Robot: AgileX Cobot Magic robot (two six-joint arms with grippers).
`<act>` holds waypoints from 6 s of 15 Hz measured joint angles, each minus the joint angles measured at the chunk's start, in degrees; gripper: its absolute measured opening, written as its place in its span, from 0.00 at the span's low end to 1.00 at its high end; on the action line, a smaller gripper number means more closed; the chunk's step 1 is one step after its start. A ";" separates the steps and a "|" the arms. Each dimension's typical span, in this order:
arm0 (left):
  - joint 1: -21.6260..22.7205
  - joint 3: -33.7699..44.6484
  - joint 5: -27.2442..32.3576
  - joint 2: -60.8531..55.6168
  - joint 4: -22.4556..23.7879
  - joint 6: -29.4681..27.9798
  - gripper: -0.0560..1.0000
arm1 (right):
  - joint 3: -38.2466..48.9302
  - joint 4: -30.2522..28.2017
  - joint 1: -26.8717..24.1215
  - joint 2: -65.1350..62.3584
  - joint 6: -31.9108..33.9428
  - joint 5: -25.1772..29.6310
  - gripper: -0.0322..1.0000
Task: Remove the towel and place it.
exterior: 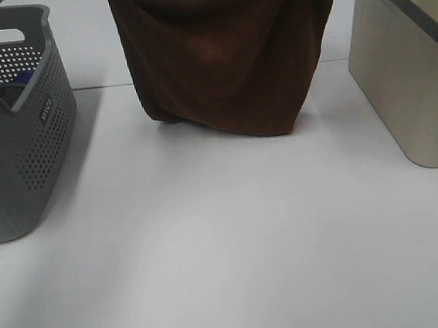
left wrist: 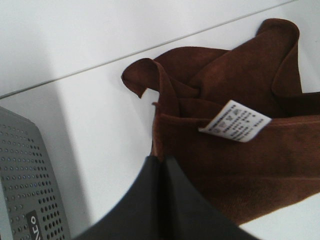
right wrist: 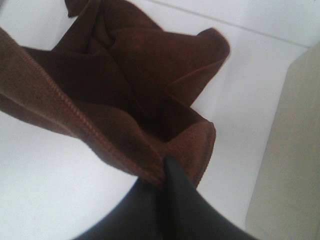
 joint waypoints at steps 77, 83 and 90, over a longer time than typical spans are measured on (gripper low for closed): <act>1.03 21.77 -22.57 9.80 -0.23 -11.69 0.72 | -7.16 5.73 -7.28 31.51 -0.74 -12.38 0.55; 1.03 21.43 -22.46 10.31 -0.23 -10.49 0.72 | -8.71 6.53 -7.33 36.04 -0.80 -16.56 0.50; 1.03 21.43 -22.40 10.31 -0.17 -10.43 0.72 | -8.71 7.05 -7.33 36.27 -2.81 -15.93 0.03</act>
